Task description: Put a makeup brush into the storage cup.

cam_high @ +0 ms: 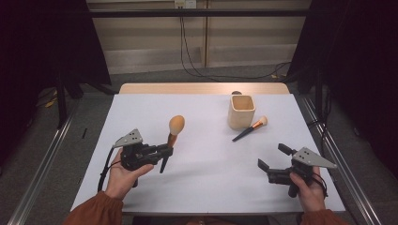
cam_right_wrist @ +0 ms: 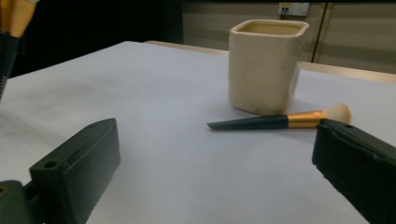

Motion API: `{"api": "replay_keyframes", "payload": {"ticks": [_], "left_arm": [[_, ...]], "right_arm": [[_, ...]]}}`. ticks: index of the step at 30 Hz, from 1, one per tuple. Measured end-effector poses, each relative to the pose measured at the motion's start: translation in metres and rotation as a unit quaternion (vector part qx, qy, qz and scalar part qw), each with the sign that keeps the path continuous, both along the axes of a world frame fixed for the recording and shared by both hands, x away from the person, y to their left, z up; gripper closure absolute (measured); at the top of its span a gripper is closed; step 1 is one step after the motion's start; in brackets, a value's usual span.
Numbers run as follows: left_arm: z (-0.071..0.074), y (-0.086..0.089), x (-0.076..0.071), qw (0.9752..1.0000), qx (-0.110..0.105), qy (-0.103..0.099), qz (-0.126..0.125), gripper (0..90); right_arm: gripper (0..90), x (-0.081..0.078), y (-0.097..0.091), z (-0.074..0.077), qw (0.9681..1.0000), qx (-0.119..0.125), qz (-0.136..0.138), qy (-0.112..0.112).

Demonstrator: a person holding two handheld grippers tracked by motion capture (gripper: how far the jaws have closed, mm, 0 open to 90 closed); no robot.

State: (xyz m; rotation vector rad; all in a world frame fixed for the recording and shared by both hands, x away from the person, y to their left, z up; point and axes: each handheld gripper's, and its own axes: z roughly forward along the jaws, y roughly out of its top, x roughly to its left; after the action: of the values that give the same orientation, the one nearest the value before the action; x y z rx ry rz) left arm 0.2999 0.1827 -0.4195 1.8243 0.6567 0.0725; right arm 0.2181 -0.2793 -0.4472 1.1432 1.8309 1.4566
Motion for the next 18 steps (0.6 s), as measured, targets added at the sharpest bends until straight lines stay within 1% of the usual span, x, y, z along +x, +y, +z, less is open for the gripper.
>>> {"api": "replay_keyframes", "payload": {"ticks": [2, 5, 6, 8, 13, 18], "left_arm": [[0.0, -0.005, -0.001, 1.0, -0.004, -0.001, -0.004, 74.5], [0.001, -0.011, -0.001, 0.9999, -0.009, 0.0, -0.008, 74.5], [0.001, -0.013, -0.001, 0.9999, -0.011, -0.001, -0.01, 74.5], [0.001, -0.016, 0.0, 0.9999, -0.011, -0.002, -0.011, 74.5], [0.001, -0.022, 0.001, 0.9998, -0.018, -0.005, -0.011, 74.5], [0.002, -0.029, -0.001, 0.9995, -0.02, -0.016, -0.016, 74.4]], "right_arm": [[0.6, 0.001, 0.004, 0.002, 0.9999, 0.007, 0.011, -0.003], [0.6, 0.004, 0.011, 0.005, 0.9997, 0.009, 0.024, -0.005], [0.6, 0.007, 0.016, 0.007, 0.9994, 0.009, 0.032, -0.005], [0.6, 0.008, 0.018, 0.008, 0.9994, 0.01, 0.034, -0.005], [0.9, 0.013, 0.029, 0.013, 0.9985, 0.027, 0.048, 0.001], [0.9, 0.017, 0.04, 0.019, 0.9972, 0.025, 0.07, -0.004]]}}
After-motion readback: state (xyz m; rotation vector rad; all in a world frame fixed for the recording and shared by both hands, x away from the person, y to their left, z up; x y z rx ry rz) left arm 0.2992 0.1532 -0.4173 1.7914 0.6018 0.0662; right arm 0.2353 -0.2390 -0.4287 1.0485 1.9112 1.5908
